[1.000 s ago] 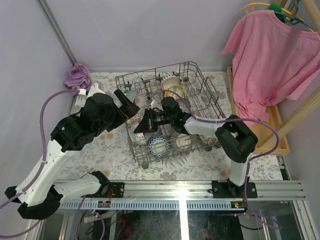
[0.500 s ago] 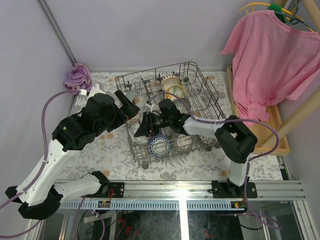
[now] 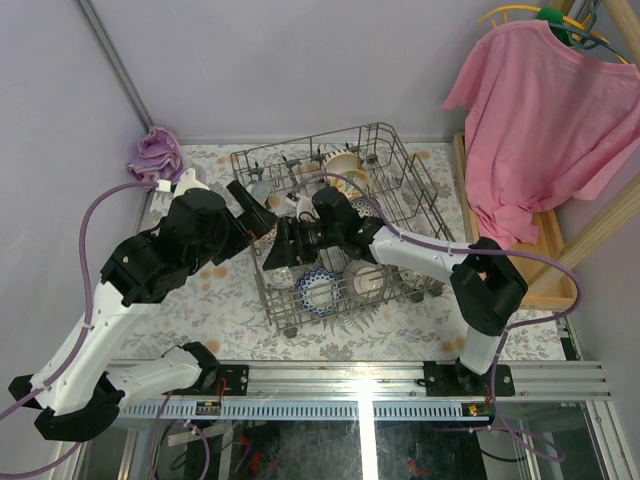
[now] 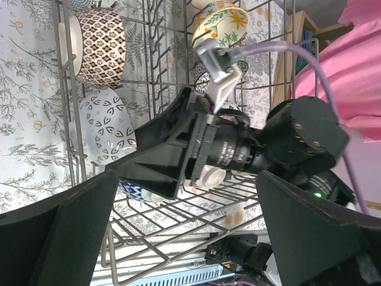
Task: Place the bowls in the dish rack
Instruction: Place the bowl in the dish rack, then pick up the bowl from the dish rack.
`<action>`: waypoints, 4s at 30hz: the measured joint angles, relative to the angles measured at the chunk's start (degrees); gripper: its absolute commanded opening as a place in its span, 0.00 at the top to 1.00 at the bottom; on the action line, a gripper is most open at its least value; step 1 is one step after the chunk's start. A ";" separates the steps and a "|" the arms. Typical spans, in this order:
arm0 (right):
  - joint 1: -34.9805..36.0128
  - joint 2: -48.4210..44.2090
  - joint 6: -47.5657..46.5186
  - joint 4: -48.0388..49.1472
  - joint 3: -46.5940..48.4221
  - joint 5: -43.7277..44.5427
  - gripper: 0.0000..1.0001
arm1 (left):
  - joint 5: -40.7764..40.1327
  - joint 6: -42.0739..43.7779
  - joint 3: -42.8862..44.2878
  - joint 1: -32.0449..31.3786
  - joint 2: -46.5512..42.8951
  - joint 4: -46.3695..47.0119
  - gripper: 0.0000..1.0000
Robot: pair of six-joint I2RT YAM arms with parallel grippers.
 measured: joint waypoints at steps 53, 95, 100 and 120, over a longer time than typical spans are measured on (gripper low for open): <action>-23.69 -28.79 -13.75 -45.70 15.87 16.48 0.01 | 10.88 5.05 8.94 17.20 8.83 12.31 0.00; -17.09 24.87 -4.20 -46.01 70.16 11.39 0.14 | 16.96 9.51 6.01 30.82 14.62 10.29 0.00; -14.84 28.00 1.66 -42.21 67.41 11.39 0.16 | 17.57 10.56 3.65 32.04 16.11 10.29 0.00; -8.57 33.57 14.36 -34.75 65.55 22.64 0.26 | 20.31 13.16 0.28 35.82 18.12 10.45 0.00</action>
